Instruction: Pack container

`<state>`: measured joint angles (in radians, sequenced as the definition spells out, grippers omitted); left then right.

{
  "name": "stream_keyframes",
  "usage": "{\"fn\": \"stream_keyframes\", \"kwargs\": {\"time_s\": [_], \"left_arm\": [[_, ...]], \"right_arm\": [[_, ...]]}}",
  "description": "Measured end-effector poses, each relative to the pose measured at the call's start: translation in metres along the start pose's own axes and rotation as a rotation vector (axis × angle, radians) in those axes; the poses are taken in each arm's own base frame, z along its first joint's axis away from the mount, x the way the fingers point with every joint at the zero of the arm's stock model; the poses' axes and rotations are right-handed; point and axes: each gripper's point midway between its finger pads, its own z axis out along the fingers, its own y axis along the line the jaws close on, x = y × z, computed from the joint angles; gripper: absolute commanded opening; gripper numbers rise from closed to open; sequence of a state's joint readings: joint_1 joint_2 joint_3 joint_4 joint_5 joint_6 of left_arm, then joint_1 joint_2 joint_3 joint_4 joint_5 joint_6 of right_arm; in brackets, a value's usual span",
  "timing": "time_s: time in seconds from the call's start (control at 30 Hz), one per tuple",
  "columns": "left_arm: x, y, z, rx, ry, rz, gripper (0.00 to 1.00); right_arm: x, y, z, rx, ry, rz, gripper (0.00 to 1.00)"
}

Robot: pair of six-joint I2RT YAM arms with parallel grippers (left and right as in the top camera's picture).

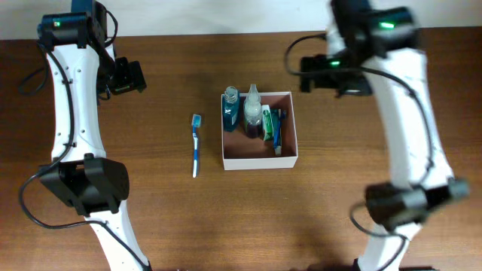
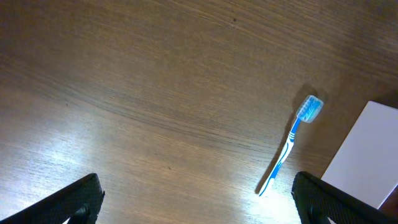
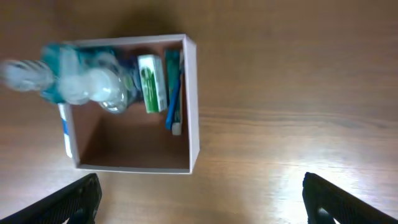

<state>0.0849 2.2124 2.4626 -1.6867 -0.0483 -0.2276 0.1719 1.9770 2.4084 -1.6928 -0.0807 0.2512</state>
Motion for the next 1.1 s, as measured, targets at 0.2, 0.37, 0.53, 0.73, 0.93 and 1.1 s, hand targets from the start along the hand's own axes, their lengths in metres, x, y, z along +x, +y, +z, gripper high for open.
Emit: {"fn": "stream_keyframes", "kwargs": {"time_s": [0.2, 0.37, 0.53, 0.73, 0.93, 1.1], "left_arm": [[0.0, 0.0, 0.0, 0.0, 0.0, 0.0, 0.99], [0.0, 0.0, 0.0, 0.0, 0.0, 0.0, 0.99], [0.0, 0.0, 0.0, 0.0, 0.0, 0.0, 0.99], [0.0, 0.0, 0.0, 0.0, 0.0, 0.0, 0.99], [0.0, 0.0, 0.0, 0.0, 0.0, 0.0, 1.0], [0.0, 0.0, 0.0, 0.0, 0.0, 0.0, 0.99]], "right_arm": [[0.011, -0.071, -0.042, 0.053, -0.078, 0.172, 0.99], [0.033, -0.131, -0.008, 0.106, 0.069, 0.339, 0.99], [0.053, -0.172, 0.014, 0.133, 0.174, 0.462, 0.99], [0.064, -0.209, 0.009, 0.166, 0.173, 0.565, 0.99], [0.07, -0.23, 0.004, 0.187, 0.166, 0.624, 0.99], [0.071, -0.232, 0.003, 0.19, 0.166, 0.629, 0.99]]}}
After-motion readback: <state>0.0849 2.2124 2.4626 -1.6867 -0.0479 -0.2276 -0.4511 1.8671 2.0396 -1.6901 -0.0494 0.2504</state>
